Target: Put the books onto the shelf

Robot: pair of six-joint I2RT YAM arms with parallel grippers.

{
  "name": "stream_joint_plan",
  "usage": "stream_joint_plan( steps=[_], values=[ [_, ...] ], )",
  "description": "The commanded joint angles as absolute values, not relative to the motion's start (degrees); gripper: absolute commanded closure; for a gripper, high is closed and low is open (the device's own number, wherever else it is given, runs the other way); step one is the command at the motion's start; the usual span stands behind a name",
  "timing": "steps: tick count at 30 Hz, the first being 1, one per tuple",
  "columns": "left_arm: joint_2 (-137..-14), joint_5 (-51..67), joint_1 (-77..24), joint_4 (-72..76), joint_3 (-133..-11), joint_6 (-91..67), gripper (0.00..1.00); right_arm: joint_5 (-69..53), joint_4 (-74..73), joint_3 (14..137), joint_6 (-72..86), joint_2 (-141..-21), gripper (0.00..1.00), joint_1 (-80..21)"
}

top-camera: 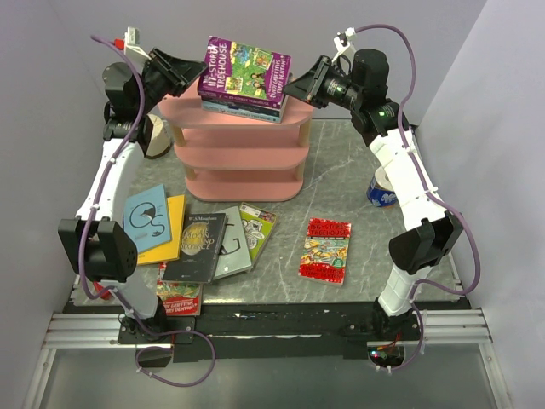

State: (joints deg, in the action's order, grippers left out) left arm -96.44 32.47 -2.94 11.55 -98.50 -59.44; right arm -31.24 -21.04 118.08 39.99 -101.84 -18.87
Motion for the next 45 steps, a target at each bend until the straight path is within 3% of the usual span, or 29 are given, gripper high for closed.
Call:
stream_joint_plan(
  steps=[1, 31, 34, 38, 45],
  values=[
    [-96.9, 34.9, -4.1, 13.7, -102.7, -60.5, 0.73, -32.8, -19.1, 120.8, 40.1, -102.3, 0.83, -19.2],
    [-101.4, 35.4, -4.7, 12.0, -107.2, -60.6, 0.73, -33.2, -18.4, 120.5, 40.3, -101.2, 0.83, -19.2],
    [-101.5, 35.3, -4.7, 11.9, -106.6, -60.3, 0.68, -33.1, -18.5, 120.4, 40.2, -101.2, 0.83, -19.2],
    [-101.7, 34.7, -4.5, 10.9, -106.5, -59.9, 0.44, -33.1, -18.5, 120.4, 40.1, -101.2, 0.82, -19.2],
    [-100.4, 34.6, -2.1, 9.4, -106.0, -59.7, 0.31, -32.7, -18.9, 120.1, 39.9, -100.6, 0.78, -18.8]
  ],
)
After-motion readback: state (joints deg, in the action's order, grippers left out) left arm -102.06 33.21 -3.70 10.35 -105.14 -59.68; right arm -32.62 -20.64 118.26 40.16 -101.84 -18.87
